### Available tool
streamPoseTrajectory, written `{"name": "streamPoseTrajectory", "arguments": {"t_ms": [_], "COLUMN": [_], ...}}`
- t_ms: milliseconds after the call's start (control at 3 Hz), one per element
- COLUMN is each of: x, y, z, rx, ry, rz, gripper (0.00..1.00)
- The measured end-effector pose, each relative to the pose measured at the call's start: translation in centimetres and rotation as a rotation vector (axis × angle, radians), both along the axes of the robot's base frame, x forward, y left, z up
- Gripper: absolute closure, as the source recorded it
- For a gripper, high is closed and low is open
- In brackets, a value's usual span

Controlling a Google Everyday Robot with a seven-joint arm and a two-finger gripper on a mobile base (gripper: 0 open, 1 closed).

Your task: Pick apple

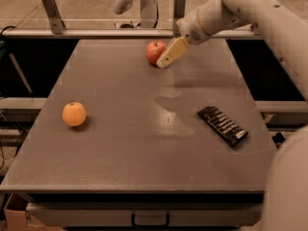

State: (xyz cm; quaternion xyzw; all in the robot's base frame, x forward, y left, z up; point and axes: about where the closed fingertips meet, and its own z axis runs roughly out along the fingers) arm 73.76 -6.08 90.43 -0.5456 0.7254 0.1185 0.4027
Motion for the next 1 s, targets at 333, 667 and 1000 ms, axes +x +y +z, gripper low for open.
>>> {"name": "streamPoseTrajectory", "arguments": {"t_ms": [333, 667, 1000], "x": [3.1, 4.5, 3.9], "y": [2.1, 3.2, 4.1], "z": [-1.9, -4.9, -6.1], "rx": [0.064, 0.072, 0.072], "ry": [0.067, 0.170, 0.254], "rz": [-0.050, -0.084, -0.083], "gripper": [0.00, 0.17, 0.41]}}
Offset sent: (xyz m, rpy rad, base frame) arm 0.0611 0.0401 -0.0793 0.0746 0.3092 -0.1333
